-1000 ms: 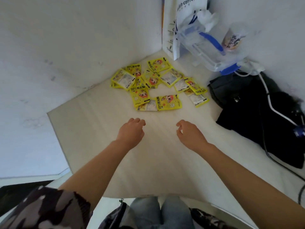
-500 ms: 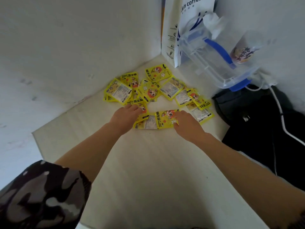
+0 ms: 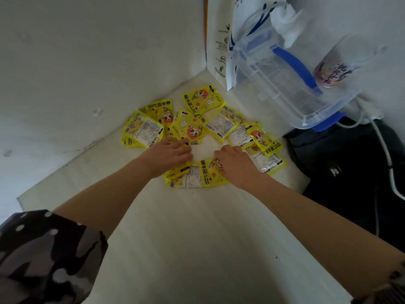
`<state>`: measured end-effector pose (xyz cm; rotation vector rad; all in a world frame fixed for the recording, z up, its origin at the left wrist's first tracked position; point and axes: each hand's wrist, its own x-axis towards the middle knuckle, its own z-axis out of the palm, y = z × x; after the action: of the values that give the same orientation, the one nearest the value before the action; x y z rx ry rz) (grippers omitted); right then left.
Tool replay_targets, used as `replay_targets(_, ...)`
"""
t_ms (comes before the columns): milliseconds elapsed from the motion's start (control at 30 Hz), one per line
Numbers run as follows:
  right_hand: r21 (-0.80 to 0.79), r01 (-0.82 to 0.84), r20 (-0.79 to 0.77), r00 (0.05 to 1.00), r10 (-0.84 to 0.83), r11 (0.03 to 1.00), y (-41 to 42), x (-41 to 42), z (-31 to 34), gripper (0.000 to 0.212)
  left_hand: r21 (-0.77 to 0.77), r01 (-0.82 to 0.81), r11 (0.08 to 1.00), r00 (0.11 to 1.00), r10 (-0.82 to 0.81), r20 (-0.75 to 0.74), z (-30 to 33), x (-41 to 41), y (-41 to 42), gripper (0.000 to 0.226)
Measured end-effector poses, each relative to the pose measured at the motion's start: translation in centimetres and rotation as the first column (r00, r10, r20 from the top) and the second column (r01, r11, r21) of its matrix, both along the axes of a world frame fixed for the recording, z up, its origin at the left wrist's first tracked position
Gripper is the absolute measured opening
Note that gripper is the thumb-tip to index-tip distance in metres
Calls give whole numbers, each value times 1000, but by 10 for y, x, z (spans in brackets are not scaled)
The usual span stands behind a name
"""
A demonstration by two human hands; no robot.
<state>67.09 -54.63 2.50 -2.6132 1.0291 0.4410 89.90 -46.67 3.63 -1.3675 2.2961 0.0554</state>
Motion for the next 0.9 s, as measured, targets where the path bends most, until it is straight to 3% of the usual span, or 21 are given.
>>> replay_targets(67,-29,-12,-9,1000,11,1000,1,1,-3,36,-79,52,995,998,-55,-39,-2,3,3,54)
replay_targets(267,-55,-25,1,1000,25,998,7,-5,-2,32,-119,28,993,997,-37,-71,-3,-3,12,50)
replay_targets(400,-49,-23,0,1000,23,999,14,-14,1,36,-207,15,978,994,-37,-100,2,-10,23,32)
replay_targets(600,-45,14,-14,1000,-14,999,31,-33,5,28,-63,-196,979,955,176,-240,1,-12,47,37)
replay_targets(800,22,107,-1,994,-107,994,25,-55,7,24,13,-438,899,815,403,-415,15,-19,47,22)
replay_targets(900,51,205,77,975,-209,977,9,-60,13,30,124,-483,867,753,483,-447,23,-30,37,28)
